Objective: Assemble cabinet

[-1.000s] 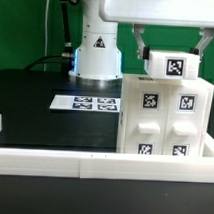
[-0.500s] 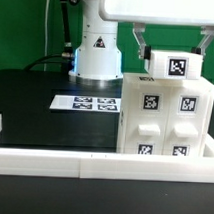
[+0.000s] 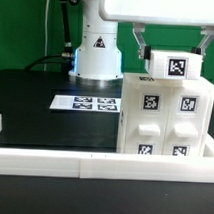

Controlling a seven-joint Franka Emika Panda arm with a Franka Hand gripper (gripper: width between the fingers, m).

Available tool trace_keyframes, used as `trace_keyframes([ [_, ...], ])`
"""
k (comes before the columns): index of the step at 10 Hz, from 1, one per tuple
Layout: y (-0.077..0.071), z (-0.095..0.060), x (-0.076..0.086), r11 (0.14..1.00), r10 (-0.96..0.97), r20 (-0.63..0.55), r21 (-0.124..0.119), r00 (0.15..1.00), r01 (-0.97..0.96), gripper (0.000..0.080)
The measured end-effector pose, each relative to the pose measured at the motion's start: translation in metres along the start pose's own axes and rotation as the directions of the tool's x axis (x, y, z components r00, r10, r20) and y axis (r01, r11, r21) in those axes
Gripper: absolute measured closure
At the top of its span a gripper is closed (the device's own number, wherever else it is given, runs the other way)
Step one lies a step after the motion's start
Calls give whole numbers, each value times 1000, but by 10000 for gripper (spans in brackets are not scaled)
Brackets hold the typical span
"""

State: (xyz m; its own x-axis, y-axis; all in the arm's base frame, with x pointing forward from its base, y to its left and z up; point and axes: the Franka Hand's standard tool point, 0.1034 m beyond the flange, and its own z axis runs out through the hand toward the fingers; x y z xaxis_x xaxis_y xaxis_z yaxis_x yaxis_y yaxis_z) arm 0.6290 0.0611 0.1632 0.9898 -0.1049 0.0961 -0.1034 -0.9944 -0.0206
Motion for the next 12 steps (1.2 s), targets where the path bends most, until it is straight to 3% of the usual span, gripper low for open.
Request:
trace_keyframes([
  [3,-2,0,-1,977,211,4,11,977,-211,240],
  [6,-6,1,-2,857,515,14,21,857,-515,240],
  [8,-9,2,-8,662,748,18,28,663,-749,240],
  [11,-16,3,-10,355,933,40,46,357,-934,240],
  [12,-16,3,-10,289,956,42,44,291,-956,240],
])
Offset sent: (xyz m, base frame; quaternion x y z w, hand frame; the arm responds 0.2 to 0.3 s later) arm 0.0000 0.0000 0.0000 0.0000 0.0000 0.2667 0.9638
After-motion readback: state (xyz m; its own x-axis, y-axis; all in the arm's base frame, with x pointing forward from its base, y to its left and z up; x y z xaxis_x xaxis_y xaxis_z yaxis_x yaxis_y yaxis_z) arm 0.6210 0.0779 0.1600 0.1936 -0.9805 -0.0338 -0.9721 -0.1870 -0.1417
